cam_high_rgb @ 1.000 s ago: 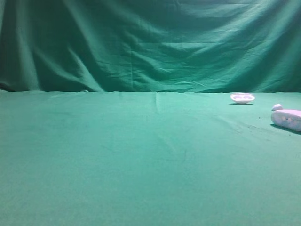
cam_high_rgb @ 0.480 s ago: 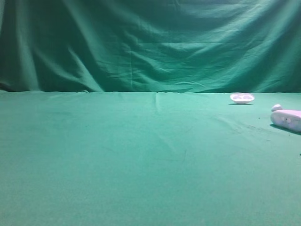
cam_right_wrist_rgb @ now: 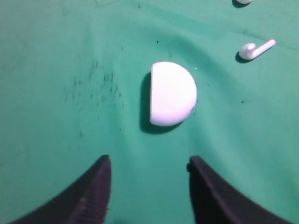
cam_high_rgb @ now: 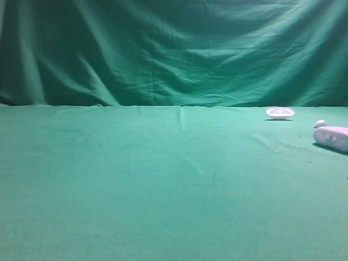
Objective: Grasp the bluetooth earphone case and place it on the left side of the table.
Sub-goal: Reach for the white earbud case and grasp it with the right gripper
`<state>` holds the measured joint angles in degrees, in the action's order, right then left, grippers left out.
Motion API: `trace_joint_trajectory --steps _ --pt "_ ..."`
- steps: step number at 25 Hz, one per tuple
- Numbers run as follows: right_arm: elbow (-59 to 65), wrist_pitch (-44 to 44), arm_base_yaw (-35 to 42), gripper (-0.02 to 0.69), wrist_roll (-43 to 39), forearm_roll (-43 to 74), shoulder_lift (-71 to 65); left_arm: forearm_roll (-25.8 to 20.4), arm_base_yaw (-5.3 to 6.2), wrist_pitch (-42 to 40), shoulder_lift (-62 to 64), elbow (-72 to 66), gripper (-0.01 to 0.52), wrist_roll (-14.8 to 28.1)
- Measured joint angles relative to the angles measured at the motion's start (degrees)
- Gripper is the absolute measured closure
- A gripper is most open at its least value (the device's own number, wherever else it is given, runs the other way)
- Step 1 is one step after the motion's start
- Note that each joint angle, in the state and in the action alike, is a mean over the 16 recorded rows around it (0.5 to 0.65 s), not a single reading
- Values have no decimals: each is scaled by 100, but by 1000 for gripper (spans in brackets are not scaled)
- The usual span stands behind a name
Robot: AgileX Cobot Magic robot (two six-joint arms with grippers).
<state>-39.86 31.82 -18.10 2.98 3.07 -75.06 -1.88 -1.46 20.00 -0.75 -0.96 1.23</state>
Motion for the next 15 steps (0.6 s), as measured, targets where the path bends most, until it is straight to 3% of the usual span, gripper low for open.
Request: trace_joint_trajectory --steps 6,15 --pt "-699 -4 0 113 -538 350 -1220 0 0 0 0 0 514 0" --pt "-1378 188 0 125 -946 718 -2311 0 0 0 0 0 514 0"
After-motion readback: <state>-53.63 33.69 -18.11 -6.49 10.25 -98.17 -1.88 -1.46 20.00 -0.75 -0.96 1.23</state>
